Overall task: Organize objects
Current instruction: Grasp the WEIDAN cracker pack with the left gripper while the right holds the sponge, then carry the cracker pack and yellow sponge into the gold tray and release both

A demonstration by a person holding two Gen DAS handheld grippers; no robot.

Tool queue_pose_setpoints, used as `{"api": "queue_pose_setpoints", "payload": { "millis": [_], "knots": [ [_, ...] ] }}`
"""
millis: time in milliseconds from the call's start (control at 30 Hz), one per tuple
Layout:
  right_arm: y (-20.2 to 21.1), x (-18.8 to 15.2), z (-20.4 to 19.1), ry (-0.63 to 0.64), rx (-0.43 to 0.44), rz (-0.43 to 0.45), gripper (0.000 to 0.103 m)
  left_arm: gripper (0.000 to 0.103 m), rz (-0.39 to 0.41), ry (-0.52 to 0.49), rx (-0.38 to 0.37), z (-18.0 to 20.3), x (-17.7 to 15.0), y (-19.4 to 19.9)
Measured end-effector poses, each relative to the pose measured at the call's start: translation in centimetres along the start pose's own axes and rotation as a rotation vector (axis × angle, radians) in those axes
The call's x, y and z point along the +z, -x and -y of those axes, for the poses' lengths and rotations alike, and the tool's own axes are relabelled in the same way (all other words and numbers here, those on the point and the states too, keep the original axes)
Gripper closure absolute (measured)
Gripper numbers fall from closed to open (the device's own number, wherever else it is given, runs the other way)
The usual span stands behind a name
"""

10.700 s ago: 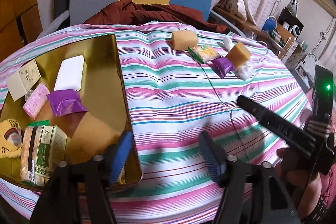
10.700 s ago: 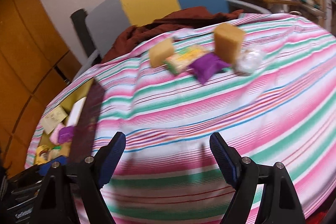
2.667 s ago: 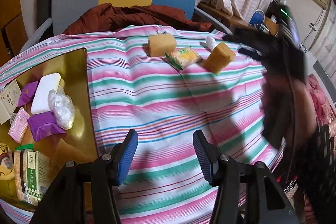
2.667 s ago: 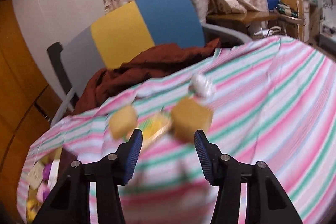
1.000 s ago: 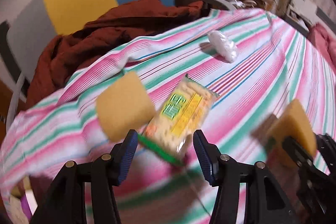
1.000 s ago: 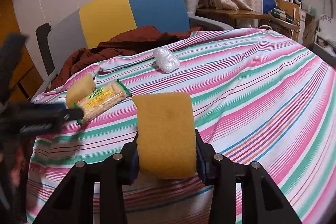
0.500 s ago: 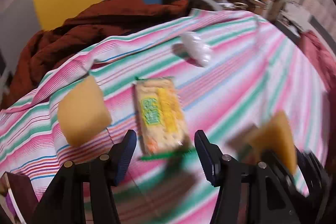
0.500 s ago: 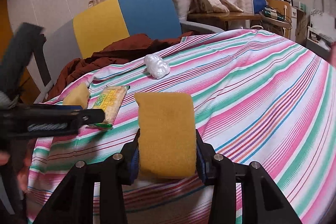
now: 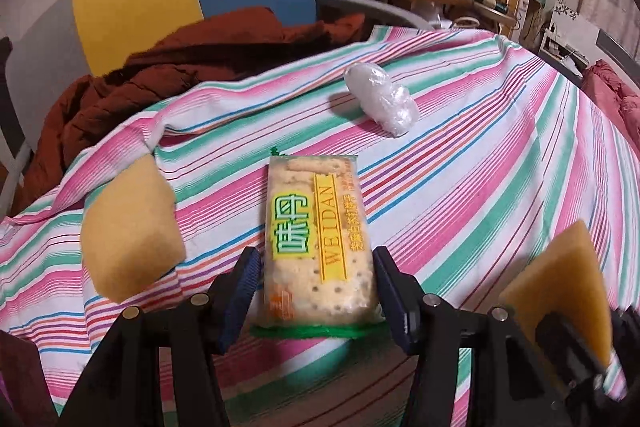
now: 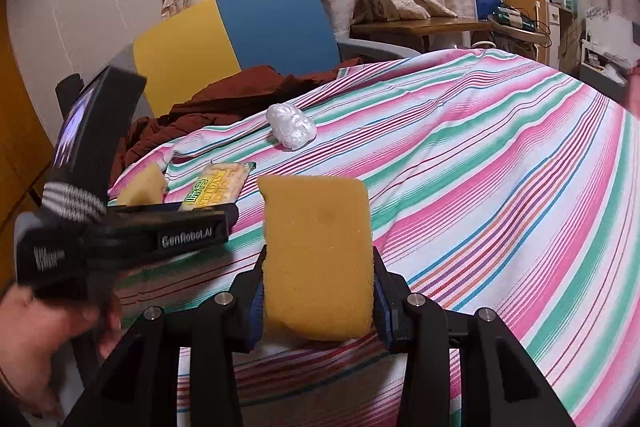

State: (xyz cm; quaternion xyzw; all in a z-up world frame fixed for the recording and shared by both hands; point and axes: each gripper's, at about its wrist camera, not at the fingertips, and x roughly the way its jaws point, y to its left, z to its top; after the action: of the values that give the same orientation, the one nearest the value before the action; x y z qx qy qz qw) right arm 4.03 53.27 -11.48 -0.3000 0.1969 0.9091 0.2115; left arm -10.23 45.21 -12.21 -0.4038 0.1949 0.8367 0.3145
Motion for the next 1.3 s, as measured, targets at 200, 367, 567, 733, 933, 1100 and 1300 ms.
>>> {"api": "queue_pose_setpoints", "payload": {
  "millis": [200,367,567,733,933,1100,1300],
  "knots": [
    [-0.1,-0.1,-0.6,0.029,-0.023,0.0,0.06,0.052,0.037,-0.033,0.058,0.8,-0.7,1.3],
    [0.0,-0.1,-1.0,0.054,-0.047,0.004,0.06,0.052,0.121,0.009,0.056,0.0,-2.0,4.0],
    [0.0,-0.2,-1.6,0.083,-0.071,0.009,0.06,0.053,0.149,0.07,0.021,-0.6,-4.1,7.3],
    [0.1,-0.2,-1.8,0.094,-0.086,0.016,0.06,0.053,0.197,0.121,0.001,-1.1,-6.4,10.5],
    [0.4,-0.2,-2.7,0.141,-0.117,0.032,0.06,0.053,0.204,0.13,-0.005,-1.3,-8.7,12.6],
    [1.2,-0.2,-3.0,0.151,-0.106,0.059,0.06,0.053,0.211,0.147,-0.013,-1.6,-10.5,14.5],
    [3.3,-0.9,-3.5,0.143,-0.058,0.043,0.06,0.053,0.227,0.116,-0.017,-1.5,-13.3,17.2]
  ]
}}
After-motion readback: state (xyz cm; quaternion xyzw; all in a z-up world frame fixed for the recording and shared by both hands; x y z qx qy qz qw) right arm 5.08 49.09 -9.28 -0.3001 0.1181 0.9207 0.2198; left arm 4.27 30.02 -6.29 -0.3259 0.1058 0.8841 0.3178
